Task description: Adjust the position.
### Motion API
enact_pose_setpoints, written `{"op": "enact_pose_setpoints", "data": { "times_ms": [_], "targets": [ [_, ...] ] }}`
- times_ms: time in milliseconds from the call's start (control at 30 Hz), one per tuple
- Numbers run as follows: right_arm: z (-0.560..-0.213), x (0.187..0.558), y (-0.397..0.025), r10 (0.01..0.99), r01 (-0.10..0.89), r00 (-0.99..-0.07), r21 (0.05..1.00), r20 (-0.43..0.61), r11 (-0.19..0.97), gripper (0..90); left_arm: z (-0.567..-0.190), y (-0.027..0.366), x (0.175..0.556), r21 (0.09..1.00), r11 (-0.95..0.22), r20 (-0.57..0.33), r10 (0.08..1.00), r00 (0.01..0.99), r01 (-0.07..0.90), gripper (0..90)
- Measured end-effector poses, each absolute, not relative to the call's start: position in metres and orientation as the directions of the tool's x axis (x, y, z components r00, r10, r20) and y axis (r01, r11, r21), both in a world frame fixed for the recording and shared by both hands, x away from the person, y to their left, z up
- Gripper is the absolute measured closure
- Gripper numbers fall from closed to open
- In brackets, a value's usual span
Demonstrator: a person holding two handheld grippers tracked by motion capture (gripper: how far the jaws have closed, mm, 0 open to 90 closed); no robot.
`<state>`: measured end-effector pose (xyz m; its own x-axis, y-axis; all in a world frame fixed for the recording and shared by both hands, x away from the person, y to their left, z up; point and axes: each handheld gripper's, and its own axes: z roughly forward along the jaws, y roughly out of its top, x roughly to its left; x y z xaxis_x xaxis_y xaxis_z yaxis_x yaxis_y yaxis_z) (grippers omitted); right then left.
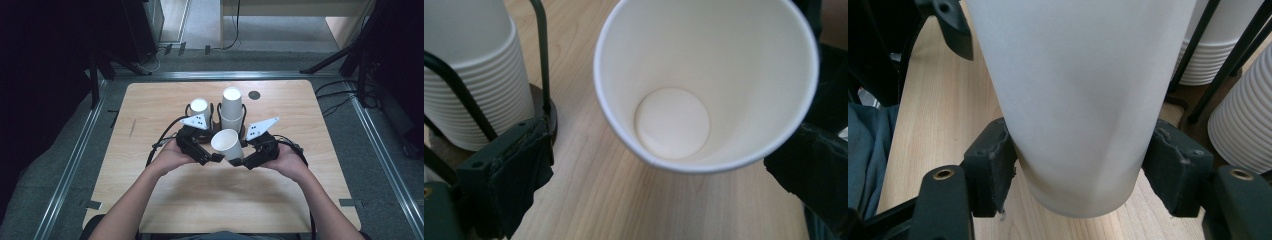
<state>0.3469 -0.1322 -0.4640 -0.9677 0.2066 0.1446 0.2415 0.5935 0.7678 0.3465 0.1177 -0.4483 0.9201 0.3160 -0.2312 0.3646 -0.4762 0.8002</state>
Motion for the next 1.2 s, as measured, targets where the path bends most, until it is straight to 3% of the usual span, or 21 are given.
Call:
{"op": "enact_pose_setpoints", "data": {
  "times_ms": [433,733,1033,1133,1200],
  "targets": [
    [-0.463,0.345,-0.128,0.178,0.233,-0.971,0.785,0.158,0.574,33.4,-0.438,0.106,0.342,0.82,-0.432,-0.242,0.332,0.912,0.375,3.7],
    [-0.464,0.346,-0.126,0.173,0.238,-0.971,0.783,0.167,0.574,33.4,-0.437,0.105,0.338,0.842,-0.426,-0.215,0.296,0.93,0.33,18.2],
    [-0.466,0.345,-0.126,0.166,0.229,-0.973,0.778,0.162,0.585,33.4,-0.433,0.101,0.335,0.824,-0.477,-0.173,0.303,0.937,0.307,23.5],
    [-0.468,0.345,-0.126,0.167,0.241,-0.97,0.778,0.177,0.58,31.2,-0.434,0.101,0.335,0.82,-0.481,-0.178,0.301,0.937,0.311,23.8],
    [-0.469,0.344,-0.125,0.172,0.242,-0.97,0.778,0.173,0.581,25.2,-0.433,0.101,0.335,0.82,-0.485,-0.17,0.302,0.938,0.304,23.8]
  ]
}}
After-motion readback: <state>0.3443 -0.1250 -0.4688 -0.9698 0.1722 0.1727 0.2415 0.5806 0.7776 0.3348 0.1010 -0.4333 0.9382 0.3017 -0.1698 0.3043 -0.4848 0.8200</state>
